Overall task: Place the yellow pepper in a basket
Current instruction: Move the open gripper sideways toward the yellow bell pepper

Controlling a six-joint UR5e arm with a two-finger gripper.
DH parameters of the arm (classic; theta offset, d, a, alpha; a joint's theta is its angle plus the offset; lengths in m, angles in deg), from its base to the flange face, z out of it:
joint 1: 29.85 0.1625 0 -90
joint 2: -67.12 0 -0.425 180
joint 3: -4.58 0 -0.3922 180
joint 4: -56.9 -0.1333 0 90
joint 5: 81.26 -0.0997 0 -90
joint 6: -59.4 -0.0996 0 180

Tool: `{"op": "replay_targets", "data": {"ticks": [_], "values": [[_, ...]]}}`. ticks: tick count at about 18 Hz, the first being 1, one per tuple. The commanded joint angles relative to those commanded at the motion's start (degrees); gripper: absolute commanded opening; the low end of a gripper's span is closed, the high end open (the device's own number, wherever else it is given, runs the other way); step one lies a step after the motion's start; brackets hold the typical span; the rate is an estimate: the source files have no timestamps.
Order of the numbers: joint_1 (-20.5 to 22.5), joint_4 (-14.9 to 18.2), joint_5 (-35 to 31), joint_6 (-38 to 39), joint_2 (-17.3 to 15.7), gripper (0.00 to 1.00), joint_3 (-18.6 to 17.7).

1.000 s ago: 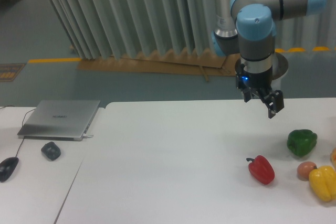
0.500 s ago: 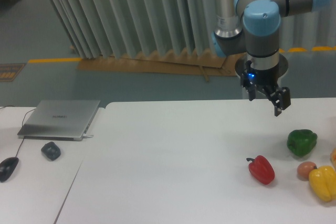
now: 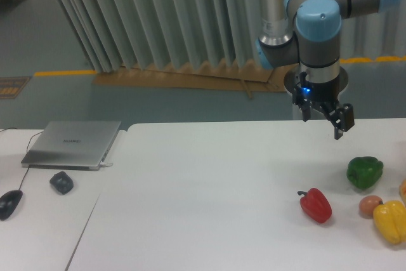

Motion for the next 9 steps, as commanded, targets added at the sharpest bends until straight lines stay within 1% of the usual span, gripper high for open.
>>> {"op": "replay_targets", "data": {"ticks": [3,6,9], "values": [[0.26,0.00,-0.09,0.96,0.00,1.00,0.09],[2.63,0.00,-0.18,0.97,0.00,1.00,0.09],[3.08,0.09,-0.17,0.79,-0.09,1.00,-0.18]]}}
